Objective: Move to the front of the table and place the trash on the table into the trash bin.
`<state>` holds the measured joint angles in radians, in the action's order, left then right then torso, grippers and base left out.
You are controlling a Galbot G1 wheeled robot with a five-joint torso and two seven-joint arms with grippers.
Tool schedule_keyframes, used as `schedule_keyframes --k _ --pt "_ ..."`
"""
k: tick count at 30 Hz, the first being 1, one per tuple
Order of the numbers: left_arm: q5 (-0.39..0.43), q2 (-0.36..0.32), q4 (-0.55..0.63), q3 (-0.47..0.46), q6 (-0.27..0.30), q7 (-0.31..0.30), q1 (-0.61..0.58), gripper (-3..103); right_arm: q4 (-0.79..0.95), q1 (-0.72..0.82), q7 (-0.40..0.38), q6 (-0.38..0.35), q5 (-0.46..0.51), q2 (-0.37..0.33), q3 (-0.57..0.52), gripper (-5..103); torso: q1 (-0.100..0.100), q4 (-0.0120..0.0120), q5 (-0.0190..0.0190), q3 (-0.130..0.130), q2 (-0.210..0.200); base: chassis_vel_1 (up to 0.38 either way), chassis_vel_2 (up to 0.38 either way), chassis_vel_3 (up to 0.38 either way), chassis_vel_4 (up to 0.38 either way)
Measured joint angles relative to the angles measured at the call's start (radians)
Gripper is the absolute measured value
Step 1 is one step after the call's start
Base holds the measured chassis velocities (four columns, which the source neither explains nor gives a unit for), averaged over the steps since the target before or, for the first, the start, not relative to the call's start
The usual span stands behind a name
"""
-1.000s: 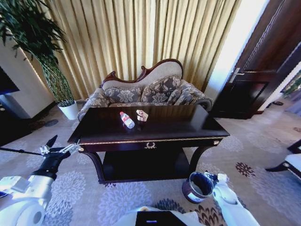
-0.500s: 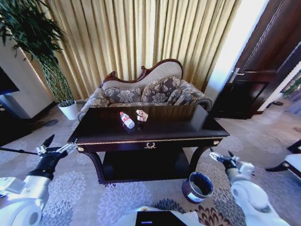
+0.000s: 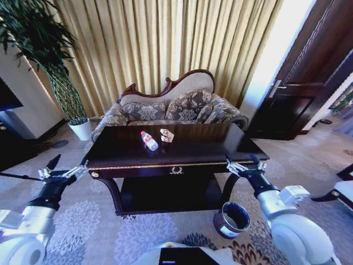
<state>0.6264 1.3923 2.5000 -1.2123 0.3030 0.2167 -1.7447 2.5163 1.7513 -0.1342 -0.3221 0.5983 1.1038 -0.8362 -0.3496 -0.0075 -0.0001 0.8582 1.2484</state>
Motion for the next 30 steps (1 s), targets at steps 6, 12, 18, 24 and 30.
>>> schedule_keyframes --k 6,12,18,24,30 --pt "-0.001 -0.004 0.0 0.002 0.013 -0.002 0.003 100 -0.006 -0.013 0.003 -0.005 0.016 -0.016 0.003 100 0.0 0.0001 0.0 0.0 0.0 0.0 0.0 0.0 0.0" --pt "-0.003 0.002 0.0 0.004 0.014 -0.002 0.003 100 -0.012 -0.022 0.002 -0.005 0.033 -0.017 0.006 100 0.0 0.0001 0.0 0.0 0.0 0.0 0.0 0.0 0.0" --pt "-0.004 0.007 0.0 -0.001 0.014 -0.003 -0.001 100 -0.017 -0.024 0.002 -0.004 0.033 -0.017 0.009 100 0.0 0.0 -0.0001 0.0 0.0 -0.099 0.088 0.078 -0.089" --pt "-0.007 0.015 0.0 0.001 0.014 -0.003 -0.002 100 -0.018 -0.026 0.001 -0.003 0.032 -0.017 0.012 100 0.0 0.0 0.0 0.0 0.0 -0.169 0.163 0.161 -0.157" --pt "-0.007 0.015 0.0 0.0 0.014 -0.003 -0.002 100 -0.02 -0.028 0.001 0.0 0.032 -0.02 0.02 100 0.0 0.0 -0.0001 0.0 0.0 -0.147 0.157 0.156 -0.159"
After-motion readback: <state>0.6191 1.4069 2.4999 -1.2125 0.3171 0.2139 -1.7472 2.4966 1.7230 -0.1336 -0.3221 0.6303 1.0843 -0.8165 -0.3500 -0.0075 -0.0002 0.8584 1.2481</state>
